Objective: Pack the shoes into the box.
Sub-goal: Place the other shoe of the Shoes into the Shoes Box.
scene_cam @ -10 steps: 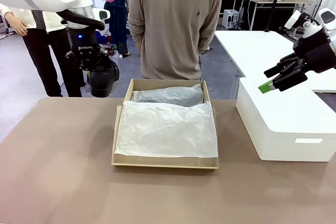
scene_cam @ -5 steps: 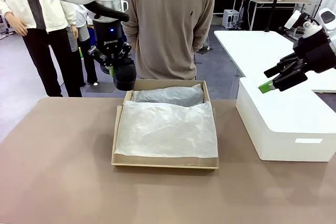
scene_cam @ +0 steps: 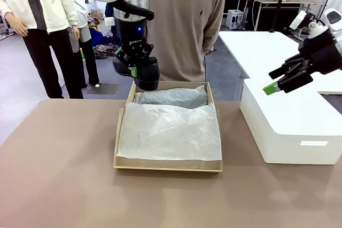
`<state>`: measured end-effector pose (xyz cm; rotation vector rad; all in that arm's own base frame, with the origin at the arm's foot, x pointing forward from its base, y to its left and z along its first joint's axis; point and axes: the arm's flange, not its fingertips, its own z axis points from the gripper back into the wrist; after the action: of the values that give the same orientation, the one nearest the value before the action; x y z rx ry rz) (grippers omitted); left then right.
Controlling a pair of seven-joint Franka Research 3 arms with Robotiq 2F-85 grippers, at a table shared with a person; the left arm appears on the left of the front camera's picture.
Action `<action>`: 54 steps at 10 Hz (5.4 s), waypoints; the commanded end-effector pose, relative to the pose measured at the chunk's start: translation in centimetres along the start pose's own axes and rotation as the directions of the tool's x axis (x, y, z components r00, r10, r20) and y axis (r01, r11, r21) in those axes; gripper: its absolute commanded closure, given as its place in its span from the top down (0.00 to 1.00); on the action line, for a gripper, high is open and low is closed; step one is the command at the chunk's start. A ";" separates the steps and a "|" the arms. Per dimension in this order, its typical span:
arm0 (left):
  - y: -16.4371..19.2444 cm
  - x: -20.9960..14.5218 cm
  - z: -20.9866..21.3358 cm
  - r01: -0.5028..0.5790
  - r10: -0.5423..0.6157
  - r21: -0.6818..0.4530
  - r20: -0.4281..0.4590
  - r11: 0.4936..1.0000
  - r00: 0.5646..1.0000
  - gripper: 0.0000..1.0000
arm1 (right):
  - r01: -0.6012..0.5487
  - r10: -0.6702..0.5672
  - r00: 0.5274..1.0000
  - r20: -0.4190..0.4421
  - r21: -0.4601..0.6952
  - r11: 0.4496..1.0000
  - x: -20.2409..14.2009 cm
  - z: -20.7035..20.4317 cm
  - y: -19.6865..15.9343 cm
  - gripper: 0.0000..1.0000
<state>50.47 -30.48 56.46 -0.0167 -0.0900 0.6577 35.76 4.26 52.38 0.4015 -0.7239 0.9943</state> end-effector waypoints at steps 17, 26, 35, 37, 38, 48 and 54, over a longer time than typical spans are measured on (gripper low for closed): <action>-9.3 -6.3 -2.1 -0.540 0.543 -0.062 0.077 0.840 0.836 0.00 | -0.020 0.020 0.999 0.034 0.014 1.000 -0.1 -0.1 -0.4 1.00; -11.2 -7.4 -4.5 -0.476 0.478 -0.058 0.024 0.878 0.878 0.00 | -0.020 0.020 0.999 0.034 0.014 1.000 -0.1 -0.1 -0.4 1.00; -13.3 -10.1 -7.5 -0.637 0.641 -0.066 0.076 0.768 0.764 0.00 | -0.020 0.020 0.999 0.034 0.014 1.000 -0.1 -0.1 -0.4 1.00; -13.5 -10.2 -8.4 -0.636 0.642 -0.083 0.099 0.767 0.761 0.00 | -0.020 0.020 0.999 0.034 0.014 1.000 -0.1 -0.1 -0.4 1.00; -13.5 -10.1 -8.9 -0.637 0.643 -0.089 0.095 0.766 0.760 0.00 | -0.020 0.020 0.999 0.034 0.014 1.000 -0.1 -0.1 -0.4 1.00; -14.5 -9.9 -12.0 -0.714 0.716 -0.054 0.034 0.698 0.697 0.00 | -0.020 0.020 0.999 0.034 0.014 1.000 -0.1 -0.1 -0.4 1.00; -14.8 -10.2 -13.5 -0.768 0.770 -0.053 0.038 0.638 0.637 0.00 | -0.020 0.020 0.999 0.034 0.014 1.000 -0.1 -0.1 -0.4 1.00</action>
<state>53.06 -47.99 42.67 -0.0865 -0.1197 1.4282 35.76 4.26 52.38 0.4012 -0.7239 0.9945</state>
